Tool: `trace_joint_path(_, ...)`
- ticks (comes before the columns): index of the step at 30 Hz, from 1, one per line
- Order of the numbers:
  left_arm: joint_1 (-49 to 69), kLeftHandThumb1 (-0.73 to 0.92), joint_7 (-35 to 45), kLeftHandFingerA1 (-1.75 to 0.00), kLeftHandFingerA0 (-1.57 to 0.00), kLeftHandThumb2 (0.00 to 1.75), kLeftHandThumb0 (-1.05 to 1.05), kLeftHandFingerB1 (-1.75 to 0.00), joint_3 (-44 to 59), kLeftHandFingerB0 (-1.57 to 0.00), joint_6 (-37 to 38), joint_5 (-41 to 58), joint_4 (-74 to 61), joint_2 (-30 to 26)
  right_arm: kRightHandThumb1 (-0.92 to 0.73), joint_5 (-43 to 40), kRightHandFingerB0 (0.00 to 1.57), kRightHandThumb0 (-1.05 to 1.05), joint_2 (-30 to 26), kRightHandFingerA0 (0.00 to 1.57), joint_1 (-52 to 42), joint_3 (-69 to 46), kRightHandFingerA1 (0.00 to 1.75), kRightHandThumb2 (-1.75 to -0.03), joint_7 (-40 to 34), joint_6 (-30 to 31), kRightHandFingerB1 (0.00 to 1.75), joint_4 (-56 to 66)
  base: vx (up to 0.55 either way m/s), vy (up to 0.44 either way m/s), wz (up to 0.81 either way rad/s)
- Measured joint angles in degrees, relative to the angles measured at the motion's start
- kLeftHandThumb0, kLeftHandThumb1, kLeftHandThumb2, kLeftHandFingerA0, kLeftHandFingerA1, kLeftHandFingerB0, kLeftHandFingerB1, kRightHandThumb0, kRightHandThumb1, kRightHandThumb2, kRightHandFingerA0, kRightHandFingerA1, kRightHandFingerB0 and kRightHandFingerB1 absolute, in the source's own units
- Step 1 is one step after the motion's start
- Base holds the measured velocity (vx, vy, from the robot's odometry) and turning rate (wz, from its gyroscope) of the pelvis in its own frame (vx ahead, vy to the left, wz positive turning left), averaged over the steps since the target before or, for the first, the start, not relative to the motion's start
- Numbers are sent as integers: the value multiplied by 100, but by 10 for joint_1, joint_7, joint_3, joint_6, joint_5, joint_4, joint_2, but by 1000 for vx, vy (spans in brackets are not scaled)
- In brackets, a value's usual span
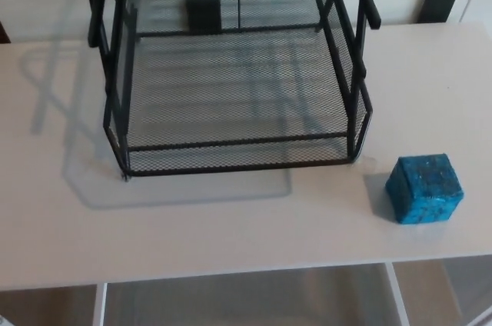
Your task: The robot walks towards a desk on which a file tray is kept in the middle and a cube is kept to its right. The robot lifts the cube using its right hand and places it on the file tray.
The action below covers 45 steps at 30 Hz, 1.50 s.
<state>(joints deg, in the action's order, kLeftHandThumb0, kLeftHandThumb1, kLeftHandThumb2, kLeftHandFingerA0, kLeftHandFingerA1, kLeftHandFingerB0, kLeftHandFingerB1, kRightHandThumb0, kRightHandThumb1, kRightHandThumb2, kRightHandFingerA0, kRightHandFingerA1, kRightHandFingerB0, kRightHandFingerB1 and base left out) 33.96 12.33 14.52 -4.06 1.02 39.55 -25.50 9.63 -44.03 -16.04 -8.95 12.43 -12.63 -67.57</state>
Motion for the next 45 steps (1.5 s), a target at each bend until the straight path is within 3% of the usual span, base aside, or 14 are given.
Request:
trace_joint_path(4,-7,68,0,-56,-15,105,-80,-39,0,0,-1,0,15,0,-59,-22,7,-55,4,33,17,-32,45,-60,12,-8,16,-13,42,-76,10)
trace_joint_path(5,-6,89,0,-46,-14,67,-73,-26,0,-10,-1,0,17,1,-60,-27,3,-57,5,29,17,-38,42,-57,14,-11,23,-13,34,-77,11)
trace_joint_path(6,-7,70,0,-54,-12,106,-81,-35,0,0,-1,0,19,2,-61,-33,0,-54,7,26,17,-46,41,-58,17,-15,24,-12,31,-75,10)
trace_joint_path(13,10,71,3,-53,-11,103,-79,-39,3,-4,-5,2,-14,4,-46,-82,0,-57,11,1,16,-129,43,-75,55,-16,0,31,0,0,0)
trace_joint_path(14,7,51,3,-51,-2,110,-38,-51,3,0,-5,2,-9,3,-46,-90,0,-59,11,2,22,-142,40,-75,58,-14,0,40,0,0,0)
trace_joint_path(16,4,87,3,-50,-31,66,-77,-32,5,-14,-9,2,-11,1,-38,-105,0,-82,11,0,46,-166,28,-74,62,-12,0,57,-10,11,-3)
trace_joint_path(21,-14,67,3,-53,-20,97,-76,-46,17,-12,-17,4,-14,1,-40,-133,0,-83,-6,0,113,-203,39,-79,73,-4,19,153,0,0,0)
trace_joint_path(23,-16,68,3,-53,-18,97,-73,-44,21,-11,-17,5,-9,6,-53,-142,0,-92,-9,0,131,-212,114,-53,78,-1,69,193,0,0,0)
trace_joint_path(24,-16,69,3,-53,-19,98,-73,-44,25,-11,-17,7,-8,9,-7,-145,1,-60,-11,2,139,-214,68,-83,80,1,67,211,0,0,0)
trace_joint_path(27,-19,86,3,-44,-22,66,-69,-30,45,-16,-16,17,-9,18,-55,-146,0,-103,-18,0,172,-214,126,-54,80,9,80,274,23,-4,4)
trace_joint_path(28,-21,88,3,-47,-25,66,-70,-29,53,-16,-16,21,-10,20,-42,-146,0,-100,-20,6,183,-214,85,-86,80,13,62,292,0,0,0)
trace_joint_path(31,-37,70,4,-55,-23,103,-73,-39,76,-6,-15,29,-9,21,-41,-147,0,-92,-22,0,224,-208,95,-62,80,28,64,356,0,0,0)
trace_joint_path(33,-47,68,4,-55,-24,102,-71,-40,89,-4,-14,34,-10,21,-43,-147,0,-75,-22,0,244,-203,55,-55,81,41,44,398,0,0,0)
trace_joint_path(45,-83,88,10,-50,-26,66,-71,-34,105,-13,-14,46,-11,23,-39,-138,0,-68,-22,0,263,-93,14,-76,101,109,12,636,0,0,0)
